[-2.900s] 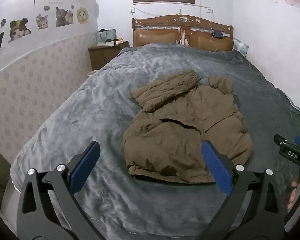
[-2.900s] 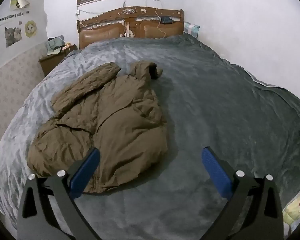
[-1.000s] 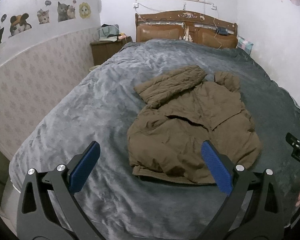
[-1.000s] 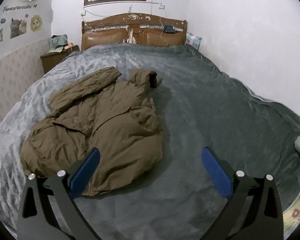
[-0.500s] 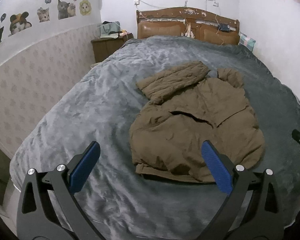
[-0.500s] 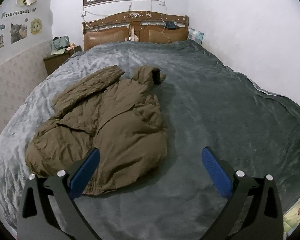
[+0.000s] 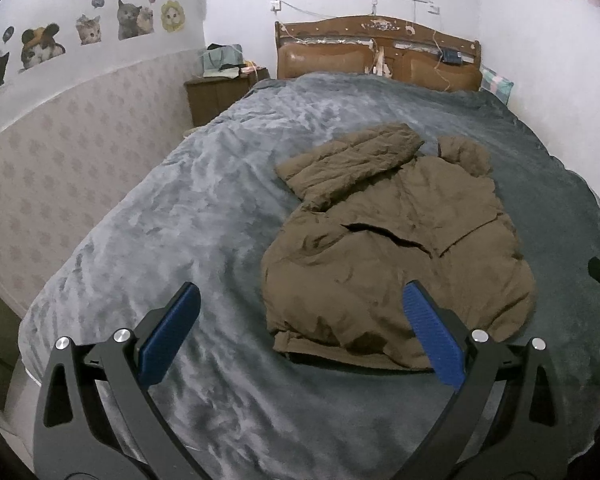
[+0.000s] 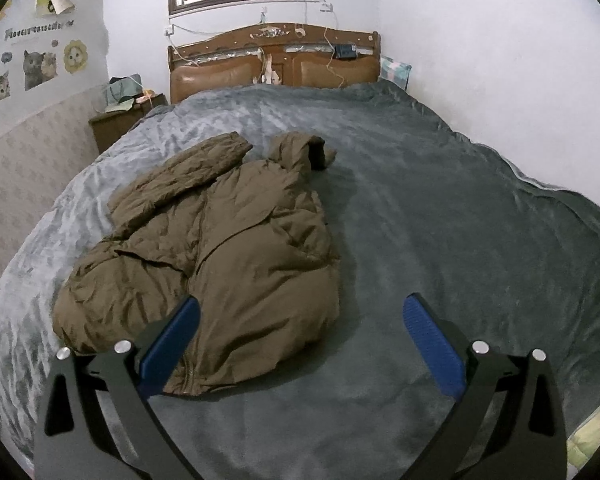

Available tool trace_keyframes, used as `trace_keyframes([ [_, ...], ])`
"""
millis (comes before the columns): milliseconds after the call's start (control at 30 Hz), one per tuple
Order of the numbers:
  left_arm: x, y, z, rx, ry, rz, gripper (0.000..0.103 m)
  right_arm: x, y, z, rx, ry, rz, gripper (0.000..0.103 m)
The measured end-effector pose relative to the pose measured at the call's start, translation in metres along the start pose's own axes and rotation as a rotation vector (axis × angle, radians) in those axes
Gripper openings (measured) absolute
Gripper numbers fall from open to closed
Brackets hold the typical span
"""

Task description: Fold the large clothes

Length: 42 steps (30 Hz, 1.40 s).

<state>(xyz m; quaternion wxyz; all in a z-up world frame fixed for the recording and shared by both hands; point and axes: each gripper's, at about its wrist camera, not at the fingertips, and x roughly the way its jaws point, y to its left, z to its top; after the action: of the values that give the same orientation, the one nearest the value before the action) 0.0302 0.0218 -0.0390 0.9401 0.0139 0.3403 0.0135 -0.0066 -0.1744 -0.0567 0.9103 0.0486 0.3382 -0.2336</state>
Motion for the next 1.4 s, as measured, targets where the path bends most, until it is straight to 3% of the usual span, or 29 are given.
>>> trace_keyframes([
  [300,0.013,0.008,-0.003,-0.013,-0.011,0.029,0.100,0.016,0.004,-0.003,-0.062,-0.004,-0.070,0.101],
  [500,0.040,0.008,-0.003,0.007,0.043,0.030,0.100,0.038,0.006,-0.004,-0.110,0.006,-0.117,0.101],
  [933,0.111,0.003,-0.018,0.049,0.085,0.018,0.100,0.122,-0.012,-0.018,-0.133,0.124,0.009,0.101],
  [1300,0.192,0.007,-0.036,0.047,0.207,-0.004,0.100,0.206,-0.038,-0.024,-0.062,0.242,0.096,0.101],
  [1400,0.212,0.006,-0.041,0.046,0.239,-0.028,0.100,0.232,-0.037,-0.028,-0.038,0.286,0.156,0.099],
])
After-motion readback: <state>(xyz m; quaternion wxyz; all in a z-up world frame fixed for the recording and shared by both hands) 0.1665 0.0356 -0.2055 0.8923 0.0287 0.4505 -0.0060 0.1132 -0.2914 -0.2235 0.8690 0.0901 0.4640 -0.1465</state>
